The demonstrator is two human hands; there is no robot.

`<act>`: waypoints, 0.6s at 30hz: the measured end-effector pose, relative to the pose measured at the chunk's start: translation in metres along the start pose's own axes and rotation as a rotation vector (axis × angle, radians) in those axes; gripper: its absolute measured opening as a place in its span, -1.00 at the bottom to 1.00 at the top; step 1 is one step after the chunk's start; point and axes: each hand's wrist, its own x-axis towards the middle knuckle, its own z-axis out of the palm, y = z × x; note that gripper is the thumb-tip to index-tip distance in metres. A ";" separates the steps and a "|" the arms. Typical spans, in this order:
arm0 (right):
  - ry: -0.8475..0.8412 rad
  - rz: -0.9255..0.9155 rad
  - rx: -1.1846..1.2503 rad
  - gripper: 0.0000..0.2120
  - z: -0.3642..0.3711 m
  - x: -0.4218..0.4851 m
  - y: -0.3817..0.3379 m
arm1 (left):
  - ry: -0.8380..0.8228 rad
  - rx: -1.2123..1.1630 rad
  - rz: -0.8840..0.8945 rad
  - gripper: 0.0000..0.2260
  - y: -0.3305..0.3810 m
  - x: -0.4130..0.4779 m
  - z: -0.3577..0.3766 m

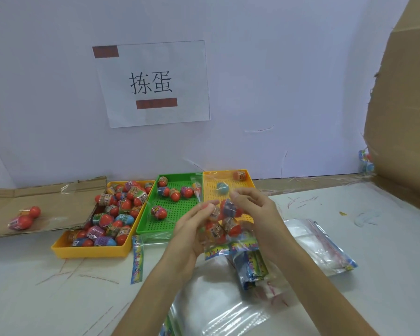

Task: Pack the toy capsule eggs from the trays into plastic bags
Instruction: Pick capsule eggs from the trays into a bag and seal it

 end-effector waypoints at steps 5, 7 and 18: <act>-0.064 0.022 0.041 -0.91 0.002 -0.002 -0.003 | 0.070 0.068 0.164 -0.65 0.000 -0.001 0.001; -0.092 0.041 0.082 -0.90 0.001 -0.001 -0.006 | 0.069 0.068 0.204 -0.70 -0.002 -0.001 0.003; -0.352 0.001 0.095 -0.77 -0.010 -0.005 -0.020 | -0.060 -0.015 0.233 -0.83 0.000 -0.003 0.003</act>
